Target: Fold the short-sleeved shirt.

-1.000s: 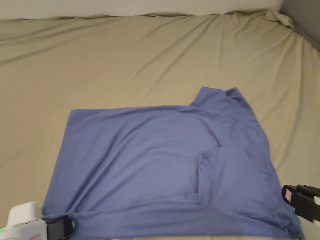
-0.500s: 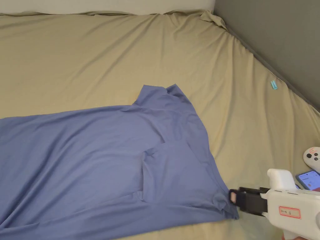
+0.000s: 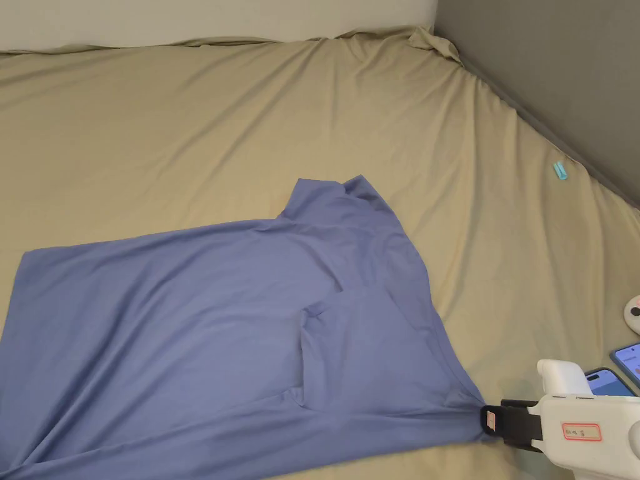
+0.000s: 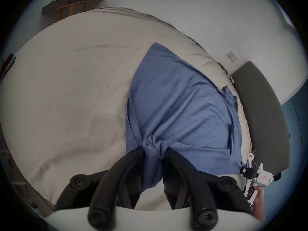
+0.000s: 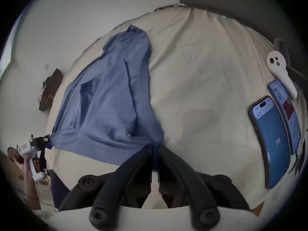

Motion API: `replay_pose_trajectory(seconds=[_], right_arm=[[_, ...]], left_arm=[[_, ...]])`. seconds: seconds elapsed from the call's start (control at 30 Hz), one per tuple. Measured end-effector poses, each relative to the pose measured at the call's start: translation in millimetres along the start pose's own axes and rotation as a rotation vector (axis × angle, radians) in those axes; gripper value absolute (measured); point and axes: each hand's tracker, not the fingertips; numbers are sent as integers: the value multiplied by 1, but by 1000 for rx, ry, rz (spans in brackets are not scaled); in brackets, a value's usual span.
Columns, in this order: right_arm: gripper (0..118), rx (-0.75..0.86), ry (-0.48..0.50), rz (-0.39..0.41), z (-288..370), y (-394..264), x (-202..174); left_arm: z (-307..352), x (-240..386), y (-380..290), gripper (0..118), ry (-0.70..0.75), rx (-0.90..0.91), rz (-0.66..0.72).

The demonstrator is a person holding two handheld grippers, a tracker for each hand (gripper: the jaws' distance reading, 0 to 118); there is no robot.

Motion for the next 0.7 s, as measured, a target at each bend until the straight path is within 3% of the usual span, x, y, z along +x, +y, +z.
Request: replay_pose_trajectory(seconds=[0.1, 0.2, 0.4, 0.5, 0.7], right_arm=[[6, 40, 19, -20, 8, -2, 0], [6, 86, 144, -156, 19, 2, 2], [6, 198, 297, -292, 37, 49, -1], [6, 231, 343, -325, 35, 81, -21], [6, 262, 323, -332, 2, 150, -28]], left_arm=[[2, -5, 1, 21, -1, 1, 4], [5, -10, 6, 21, -38, 9, 42], [8, -8, 31, 21, -121, 30, 116], [4, -3, 50, 21, -157, 51, 147], [-19, 1, 97, 21, -181, 76, 195]])
